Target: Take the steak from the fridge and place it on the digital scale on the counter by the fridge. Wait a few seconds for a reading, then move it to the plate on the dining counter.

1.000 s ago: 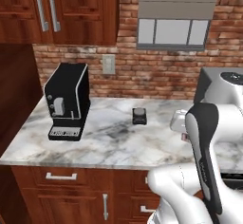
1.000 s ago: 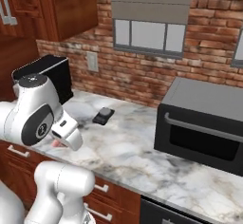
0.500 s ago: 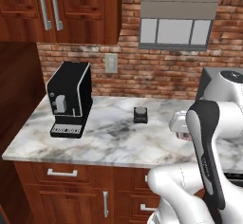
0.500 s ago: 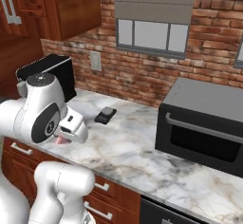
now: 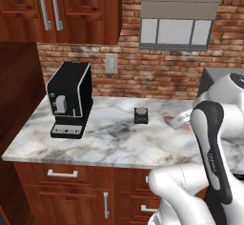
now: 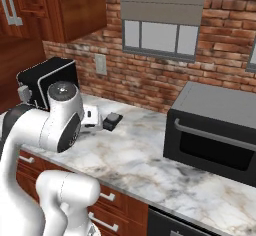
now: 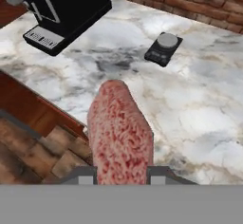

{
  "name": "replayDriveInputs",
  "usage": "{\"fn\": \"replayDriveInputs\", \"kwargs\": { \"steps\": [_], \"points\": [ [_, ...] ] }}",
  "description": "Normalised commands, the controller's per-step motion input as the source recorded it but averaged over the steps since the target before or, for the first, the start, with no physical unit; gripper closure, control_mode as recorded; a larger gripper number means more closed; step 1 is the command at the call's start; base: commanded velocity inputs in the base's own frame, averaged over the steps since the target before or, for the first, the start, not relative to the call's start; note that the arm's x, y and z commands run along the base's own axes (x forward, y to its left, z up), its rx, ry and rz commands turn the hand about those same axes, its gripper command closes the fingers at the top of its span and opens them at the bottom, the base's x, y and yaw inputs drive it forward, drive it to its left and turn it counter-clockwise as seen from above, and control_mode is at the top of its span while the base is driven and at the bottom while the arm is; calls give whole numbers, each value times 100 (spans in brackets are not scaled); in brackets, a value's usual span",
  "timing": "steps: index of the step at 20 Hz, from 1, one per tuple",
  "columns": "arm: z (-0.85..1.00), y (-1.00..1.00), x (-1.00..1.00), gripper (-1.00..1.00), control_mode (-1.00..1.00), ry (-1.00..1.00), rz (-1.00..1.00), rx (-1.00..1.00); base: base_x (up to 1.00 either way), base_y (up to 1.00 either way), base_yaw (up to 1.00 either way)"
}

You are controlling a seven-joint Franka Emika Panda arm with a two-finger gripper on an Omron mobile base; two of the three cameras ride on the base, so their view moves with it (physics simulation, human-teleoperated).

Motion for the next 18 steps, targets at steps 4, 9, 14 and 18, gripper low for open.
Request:
{"fn": "replayDriveInputs", "kwargs": {
  "steps": [4, 9, 14, 18],
  "points": [
    [-3, 0, 92, 100, -100, -8, 21, -7, 0, 0, 0],
    [-8, 0, 100, 100, -100, 0, 5, -5, 0, 0, 0],
    [-12, 0, 89, 100, -100, 1, 0, -4, 0, 0, 0],
    [-34, 0, 46, 100, -100, 2, 0, -1, 0, 0, 0]
  ]
}}
